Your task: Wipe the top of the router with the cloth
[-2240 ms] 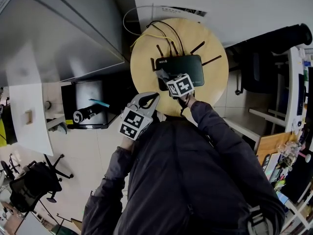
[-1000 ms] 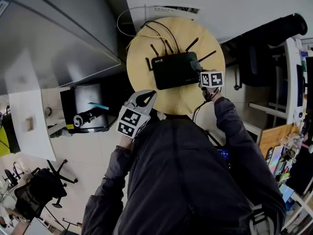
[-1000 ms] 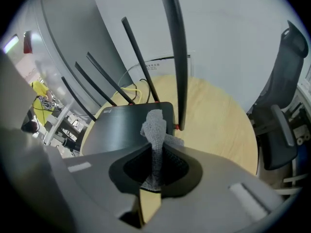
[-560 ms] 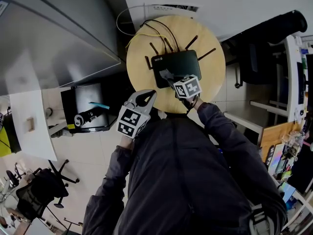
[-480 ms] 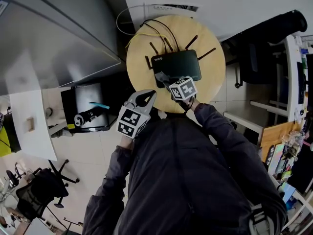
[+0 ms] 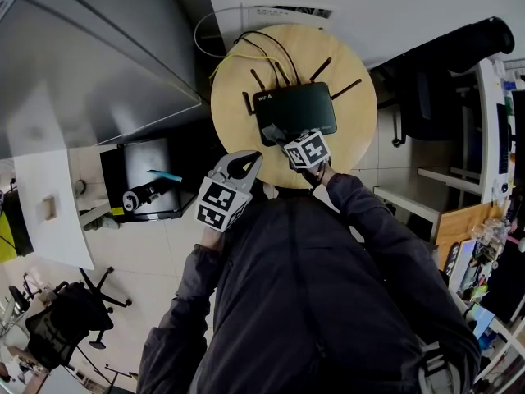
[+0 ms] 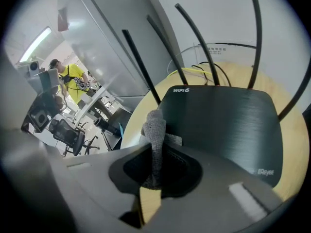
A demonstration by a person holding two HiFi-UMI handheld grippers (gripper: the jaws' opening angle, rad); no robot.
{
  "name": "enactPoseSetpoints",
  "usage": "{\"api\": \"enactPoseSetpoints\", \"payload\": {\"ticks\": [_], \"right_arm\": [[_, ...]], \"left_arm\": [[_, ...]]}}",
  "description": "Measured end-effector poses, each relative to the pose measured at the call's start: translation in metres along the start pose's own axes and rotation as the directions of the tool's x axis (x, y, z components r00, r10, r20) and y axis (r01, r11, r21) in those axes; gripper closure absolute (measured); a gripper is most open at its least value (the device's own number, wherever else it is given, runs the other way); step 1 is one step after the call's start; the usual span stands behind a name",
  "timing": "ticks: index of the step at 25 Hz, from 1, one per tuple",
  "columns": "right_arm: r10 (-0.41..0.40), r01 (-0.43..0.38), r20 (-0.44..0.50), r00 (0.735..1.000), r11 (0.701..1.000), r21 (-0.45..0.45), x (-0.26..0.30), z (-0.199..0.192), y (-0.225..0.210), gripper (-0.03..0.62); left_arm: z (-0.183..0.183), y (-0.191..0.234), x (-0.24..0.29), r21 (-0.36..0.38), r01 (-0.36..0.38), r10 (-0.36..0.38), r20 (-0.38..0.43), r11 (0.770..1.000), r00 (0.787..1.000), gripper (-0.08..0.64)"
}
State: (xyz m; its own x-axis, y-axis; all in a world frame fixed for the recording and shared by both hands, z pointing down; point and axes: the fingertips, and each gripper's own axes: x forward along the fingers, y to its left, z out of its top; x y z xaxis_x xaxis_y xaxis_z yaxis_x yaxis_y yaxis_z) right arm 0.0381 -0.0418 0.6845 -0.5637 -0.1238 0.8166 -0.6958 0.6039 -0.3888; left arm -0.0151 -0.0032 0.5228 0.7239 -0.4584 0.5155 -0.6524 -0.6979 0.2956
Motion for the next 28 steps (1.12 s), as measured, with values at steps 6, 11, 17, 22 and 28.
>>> {"api": "enactPoseSetpoints", "payload": {"ticks": [6,11,17,22,28], "right_arm": [[-0.060,0.059,0.010,0.998,0.995,0.075,-0.025,-0.019,-0.040,0.560],[-0.092,0.086,0.042,0.995,0.988,0.130,-0.046,-0.028,-0.073,0.560],[-0.180,0.170,0.035,0.983,0.966,0.192,-0.074,-0.045,-0.116,0.560],[-0.232,0.215,0.044,0.972,0.947,0.238,-0.090,-0.052,-0.142,0.560],[-0.288,0.269,0.037,0.957,0.927,0.263,-0.100,-0.059,-0.160,0.560]], "left_arm": [[0.002,0.000,0.003,0.010,0.012,-0.012,0.001,1.000,1.000,0.560],[0.001,0.001,0.002,0.012,0.015,-0.015,-0.008,1.000,1.000,0.560],[-0.003,0.001,0.001,0.013,0.015,-0.015,-0.016,1.000,1.000,0.560],[-0.004,0.002,-0.002,0.014,0.014,-0.014,-0.022,1.000,1.000,0.560],[-0.007,0.003,-0.004,0.014,0.016,-0.015,-0.025,1.000,1.000,0.560]]}}
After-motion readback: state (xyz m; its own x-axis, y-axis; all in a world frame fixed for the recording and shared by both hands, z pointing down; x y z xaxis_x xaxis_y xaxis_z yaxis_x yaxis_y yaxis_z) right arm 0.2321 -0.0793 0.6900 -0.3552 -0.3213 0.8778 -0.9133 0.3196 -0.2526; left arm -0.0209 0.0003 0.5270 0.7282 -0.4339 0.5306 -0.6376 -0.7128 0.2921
